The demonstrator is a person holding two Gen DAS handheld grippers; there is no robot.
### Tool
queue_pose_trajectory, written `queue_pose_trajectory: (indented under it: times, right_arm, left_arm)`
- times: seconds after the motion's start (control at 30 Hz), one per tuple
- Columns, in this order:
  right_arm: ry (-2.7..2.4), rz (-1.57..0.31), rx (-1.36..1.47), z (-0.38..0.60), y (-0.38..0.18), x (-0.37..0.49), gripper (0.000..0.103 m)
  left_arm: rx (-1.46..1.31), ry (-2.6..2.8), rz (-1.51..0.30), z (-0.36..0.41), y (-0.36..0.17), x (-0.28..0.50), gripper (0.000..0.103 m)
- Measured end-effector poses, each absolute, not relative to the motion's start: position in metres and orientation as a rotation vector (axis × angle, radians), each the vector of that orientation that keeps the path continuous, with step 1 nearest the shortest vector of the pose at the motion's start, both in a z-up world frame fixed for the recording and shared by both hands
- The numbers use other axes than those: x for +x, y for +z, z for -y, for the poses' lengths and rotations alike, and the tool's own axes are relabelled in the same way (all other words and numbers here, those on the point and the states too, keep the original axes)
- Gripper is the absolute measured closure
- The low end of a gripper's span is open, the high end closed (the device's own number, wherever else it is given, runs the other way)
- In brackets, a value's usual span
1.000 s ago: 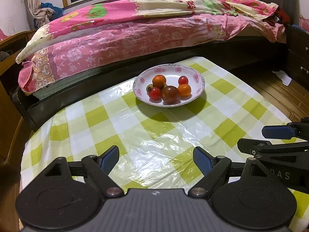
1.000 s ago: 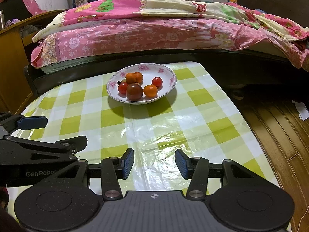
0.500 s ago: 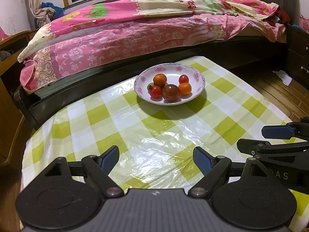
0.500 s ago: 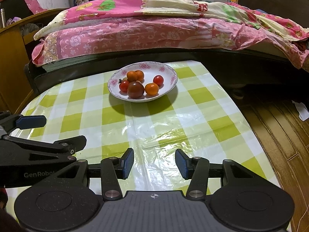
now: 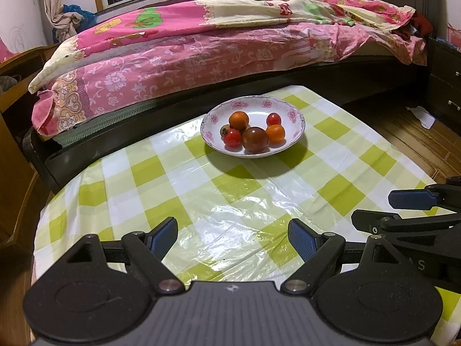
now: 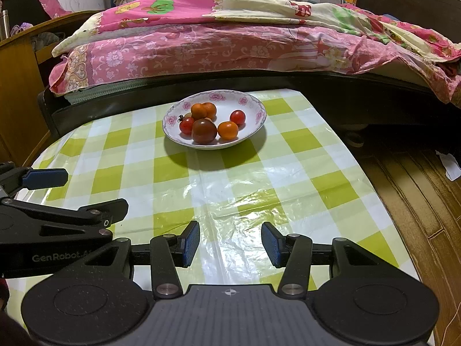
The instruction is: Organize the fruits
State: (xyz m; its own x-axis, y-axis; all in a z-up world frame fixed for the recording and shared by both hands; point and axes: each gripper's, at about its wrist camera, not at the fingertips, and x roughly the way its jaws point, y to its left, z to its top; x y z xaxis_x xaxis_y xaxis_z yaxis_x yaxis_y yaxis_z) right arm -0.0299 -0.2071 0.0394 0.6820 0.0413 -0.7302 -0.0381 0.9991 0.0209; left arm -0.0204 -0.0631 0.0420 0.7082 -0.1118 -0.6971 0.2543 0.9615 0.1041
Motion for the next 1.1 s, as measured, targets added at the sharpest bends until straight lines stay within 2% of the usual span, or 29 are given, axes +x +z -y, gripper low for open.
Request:
queue_pose_trajectory:
  times: [1.1]
  right_arm:
    - [0.047,-0.817,0.002,0.205,0.04,-0.035,0.058]
  left_arm:
    - [0.199,-0.193,-0.725,0.061,0.049,-0.028,0.012]
